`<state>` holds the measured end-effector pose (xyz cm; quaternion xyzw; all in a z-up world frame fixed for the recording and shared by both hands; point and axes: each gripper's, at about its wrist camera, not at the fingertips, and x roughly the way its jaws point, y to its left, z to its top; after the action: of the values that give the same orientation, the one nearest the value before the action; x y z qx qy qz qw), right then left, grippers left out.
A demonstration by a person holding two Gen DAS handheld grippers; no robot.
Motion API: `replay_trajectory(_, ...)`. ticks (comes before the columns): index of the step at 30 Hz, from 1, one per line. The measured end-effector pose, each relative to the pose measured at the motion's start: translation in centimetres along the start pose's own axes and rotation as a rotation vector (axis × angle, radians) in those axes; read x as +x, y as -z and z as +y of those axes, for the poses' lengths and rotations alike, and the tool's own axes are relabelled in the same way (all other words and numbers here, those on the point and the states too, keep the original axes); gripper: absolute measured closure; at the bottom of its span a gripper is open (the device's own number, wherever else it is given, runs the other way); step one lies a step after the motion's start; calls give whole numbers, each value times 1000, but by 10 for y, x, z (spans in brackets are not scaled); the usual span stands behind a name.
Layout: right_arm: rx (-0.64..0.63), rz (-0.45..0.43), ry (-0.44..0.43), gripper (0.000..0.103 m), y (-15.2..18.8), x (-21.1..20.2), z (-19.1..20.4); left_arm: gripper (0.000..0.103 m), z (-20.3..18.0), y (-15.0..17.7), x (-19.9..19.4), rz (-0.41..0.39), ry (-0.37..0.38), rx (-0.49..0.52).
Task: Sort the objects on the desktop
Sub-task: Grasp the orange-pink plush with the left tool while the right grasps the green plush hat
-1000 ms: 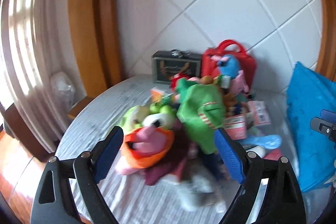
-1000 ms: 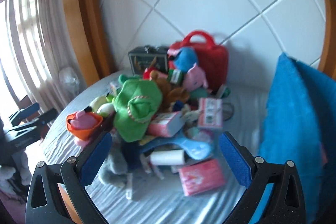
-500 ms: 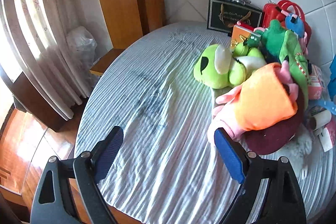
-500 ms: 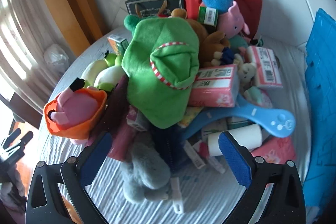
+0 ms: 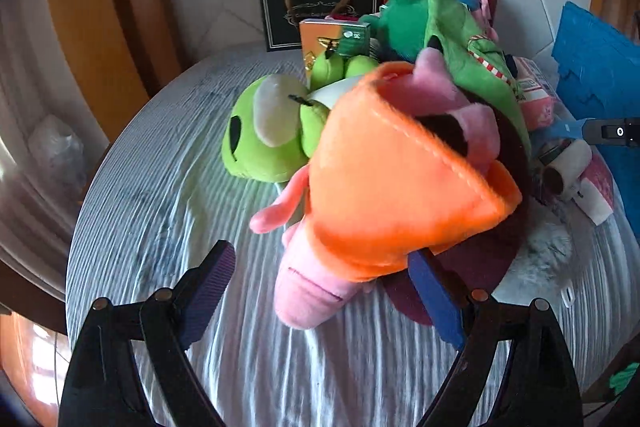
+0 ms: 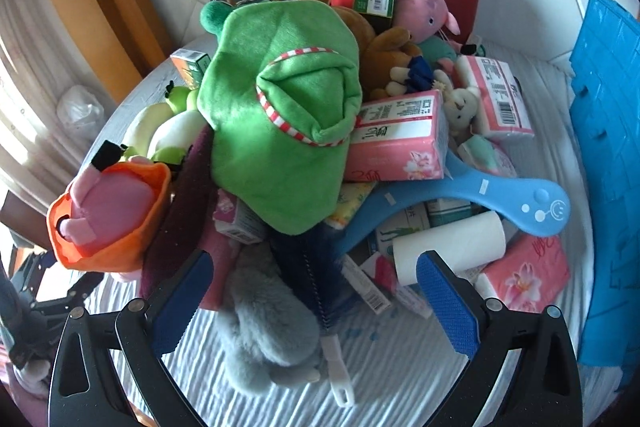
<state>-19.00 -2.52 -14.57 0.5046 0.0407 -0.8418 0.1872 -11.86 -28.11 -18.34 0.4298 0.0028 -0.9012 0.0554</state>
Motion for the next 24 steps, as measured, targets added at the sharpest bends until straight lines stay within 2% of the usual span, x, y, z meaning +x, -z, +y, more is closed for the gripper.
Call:
replay_trajectory(2,-3,-1,2,0,-4,3,0,14,-4,-12,10,-6,-1,-1)
replay_trajectory(8,-18,-24,5,0,-27,17,7,13,21,-47,24,-41,33,-138)
replay_trajectory(10,-8,-31,1,0,-39,26,9,13,25,-55,25,-41,74,-144)
replay_trajectory(12,8,-31,0,0,-53,37,10,10,18,-64,33,-1,144,-103)
replay_trajectory(14,17,-28,-4,0,-63,46,11,5,-1,-65,40,42,175,-11)
replay_trajectory(15,18,-28,-13,0,-69,52,12,1,-13,-61,39,53,163,35)
replay_trajectory(17,20,-22,-12,0,-76,63,12,1,-31,-62,46,70,140,92)
replay_trajectory(19,23,-12,-9,0,-80,74,13,1,-43,-67,54,82,122,102)
replay_trajectory(24,16,36,-40,2,-80,95,15,2,-50,-75,63,105,139,68)
